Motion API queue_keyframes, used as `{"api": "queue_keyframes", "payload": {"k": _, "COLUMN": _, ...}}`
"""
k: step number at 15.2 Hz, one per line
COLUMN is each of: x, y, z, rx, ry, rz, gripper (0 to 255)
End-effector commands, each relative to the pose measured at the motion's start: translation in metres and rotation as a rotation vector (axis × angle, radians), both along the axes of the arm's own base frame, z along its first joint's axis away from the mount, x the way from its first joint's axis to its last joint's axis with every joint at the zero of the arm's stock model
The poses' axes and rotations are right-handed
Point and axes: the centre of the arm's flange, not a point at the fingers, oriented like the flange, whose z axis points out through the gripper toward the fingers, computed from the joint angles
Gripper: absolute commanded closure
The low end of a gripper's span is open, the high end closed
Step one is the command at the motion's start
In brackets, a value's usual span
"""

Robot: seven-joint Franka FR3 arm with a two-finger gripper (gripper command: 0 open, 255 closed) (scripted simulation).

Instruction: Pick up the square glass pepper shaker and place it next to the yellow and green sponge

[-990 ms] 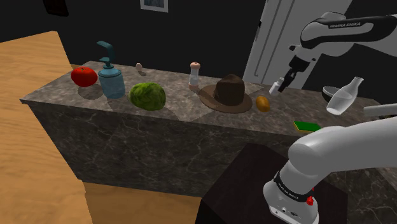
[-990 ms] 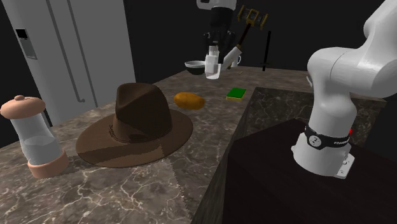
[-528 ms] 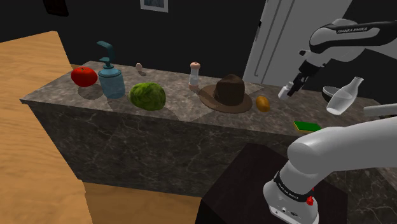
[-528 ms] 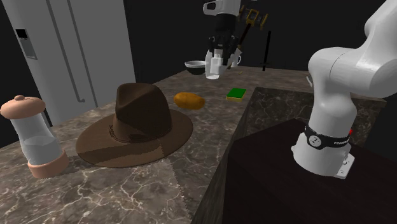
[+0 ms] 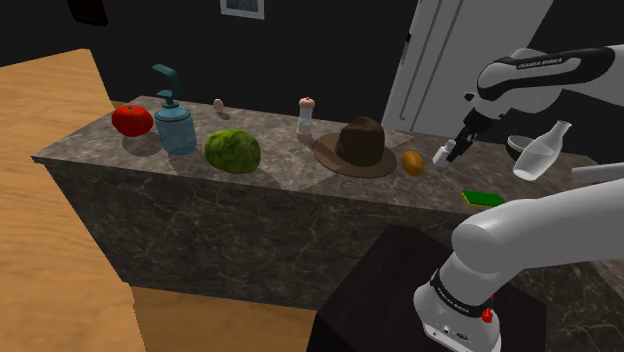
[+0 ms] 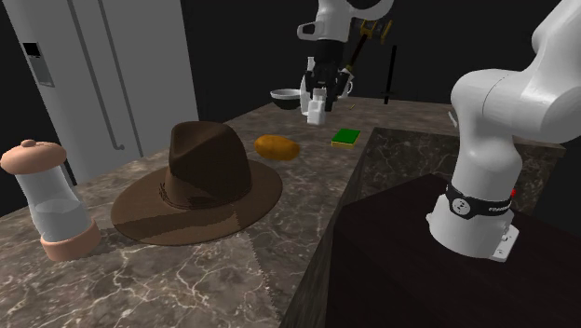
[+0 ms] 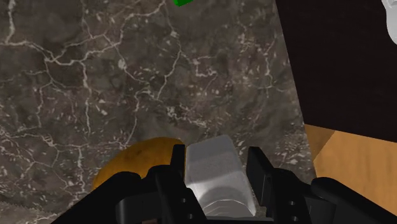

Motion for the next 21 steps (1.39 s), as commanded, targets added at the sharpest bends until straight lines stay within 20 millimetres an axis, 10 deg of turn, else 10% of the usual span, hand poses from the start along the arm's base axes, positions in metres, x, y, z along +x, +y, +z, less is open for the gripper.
{"api": "queue_keyframes", "payload": {"k": 1, "x": 0.0, "y": 0.001, "z": -0.009, "rx": -0.001, "ry": 0.0, "rz": 0.0, "gripper": 255}}
{"api": "queue_keyframes", "payload": {"k": 21, "x": 0.0, "y": 0.001, "z": -0.096, "rx": -0.001, "ry": 0.0, "rz": 0.0, "gripper": 255}}
